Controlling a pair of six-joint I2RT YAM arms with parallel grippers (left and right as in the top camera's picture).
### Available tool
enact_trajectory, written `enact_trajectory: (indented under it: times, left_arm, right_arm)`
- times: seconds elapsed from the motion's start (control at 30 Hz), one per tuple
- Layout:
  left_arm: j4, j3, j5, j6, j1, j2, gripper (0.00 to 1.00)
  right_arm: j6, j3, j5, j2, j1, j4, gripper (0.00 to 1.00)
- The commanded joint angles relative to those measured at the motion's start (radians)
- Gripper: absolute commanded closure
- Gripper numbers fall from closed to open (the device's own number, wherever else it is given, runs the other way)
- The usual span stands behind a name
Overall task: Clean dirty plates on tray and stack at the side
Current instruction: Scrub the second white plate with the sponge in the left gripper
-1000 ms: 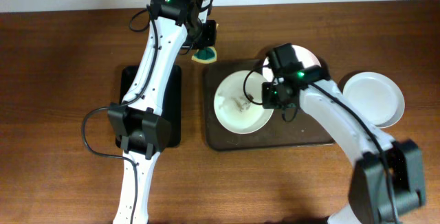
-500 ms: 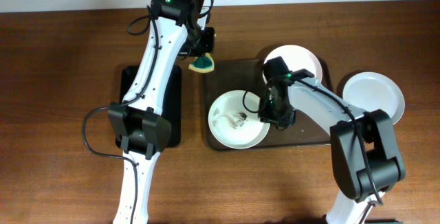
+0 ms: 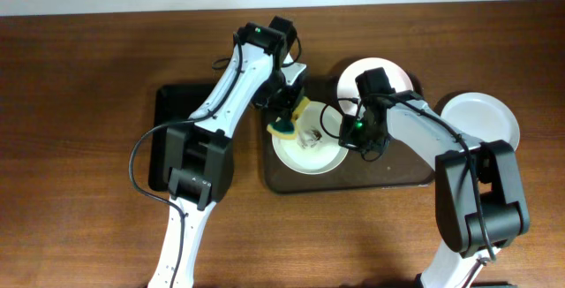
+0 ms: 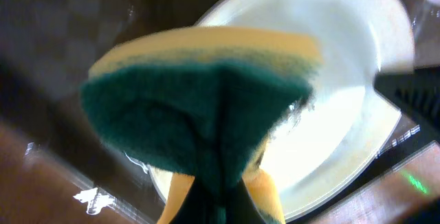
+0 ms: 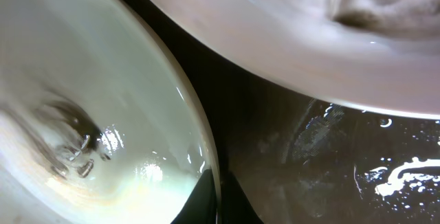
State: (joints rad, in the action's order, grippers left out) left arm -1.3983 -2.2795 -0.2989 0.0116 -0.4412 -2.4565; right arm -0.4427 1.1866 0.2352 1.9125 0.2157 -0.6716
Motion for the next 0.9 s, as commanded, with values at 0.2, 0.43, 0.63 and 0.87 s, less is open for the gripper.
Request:
enact_trajectory:
  times: [0.2,0.43,0.63,0.87]
  left_arm:
    - [0.265,0.303,-0.23,0.029,-0.18,0.014,1.0]
    - [0.38,0.287,-0.328,-0.083,-0.098,0.014,1.0]
    - [0.344,0.28,0.555,-0.489,-0.06,0.015,1.0]
    - [0.215,0.138,0.141,-0.278,-0.086,0.014,1.0]
  right_arm:
    - [0.016,-0.019,0.047,0.008,-0.035,-0.001,0.96]
    - [0.016,-0.019,0.047,0.008,-0.035,-0.002,0.96]
    - [-0.023,-0.055,0.05,0.008,-0.043,-0.022,0.96]
    - [-0.022,-0.056,0.053,0.008,-0.047,-0.024,0.96]
